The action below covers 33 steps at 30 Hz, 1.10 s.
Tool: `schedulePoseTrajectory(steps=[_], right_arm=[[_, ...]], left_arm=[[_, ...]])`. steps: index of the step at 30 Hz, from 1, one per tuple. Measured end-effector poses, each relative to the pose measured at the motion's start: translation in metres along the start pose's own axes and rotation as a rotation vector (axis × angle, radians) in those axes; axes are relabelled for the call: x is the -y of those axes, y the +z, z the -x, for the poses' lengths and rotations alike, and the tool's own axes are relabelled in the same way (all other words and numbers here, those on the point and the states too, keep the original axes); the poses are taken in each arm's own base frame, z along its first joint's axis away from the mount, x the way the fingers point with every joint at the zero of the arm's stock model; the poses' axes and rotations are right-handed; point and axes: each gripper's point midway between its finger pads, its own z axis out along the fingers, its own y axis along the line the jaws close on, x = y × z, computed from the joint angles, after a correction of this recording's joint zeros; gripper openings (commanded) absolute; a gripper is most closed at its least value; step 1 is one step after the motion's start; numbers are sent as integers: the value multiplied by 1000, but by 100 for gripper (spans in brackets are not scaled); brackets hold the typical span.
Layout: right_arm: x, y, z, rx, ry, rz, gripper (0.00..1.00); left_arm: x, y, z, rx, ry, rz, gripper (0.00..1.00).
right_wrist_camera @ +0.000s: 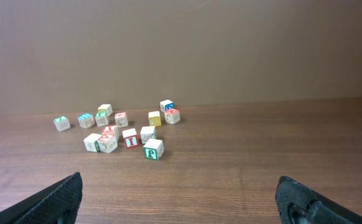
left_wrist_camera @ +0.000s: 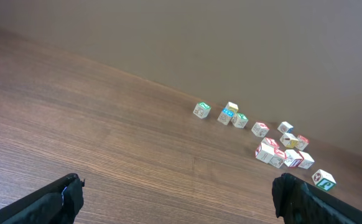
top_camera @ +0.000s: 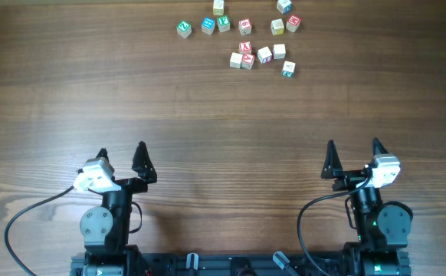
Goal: Form a circle
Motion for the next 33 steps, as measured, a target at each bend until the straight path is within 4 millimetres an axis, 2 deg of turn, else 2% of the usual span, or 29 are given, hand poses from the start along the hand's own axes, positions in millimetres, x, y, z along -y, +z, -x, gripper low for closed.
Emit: schedulePoseTrajectory(steps=[19,23,28,31,33], right_arm=[[0,0,0,0,0,0,100],[0,0,0,0,0,0,100],[0,0,0,0,0,0,100],[0,0,0,0,0,0,100],[0,0,0,0,0,0,100]], left_arm=[[0,0,0,0,0,0,100],[3,0,7,28,-2,-12,100],[0,0,0,0,-2,-1,100],[4,0,-2,-9,-2,-26,100],[15,-1,-4,-26,-1,-84,100]])
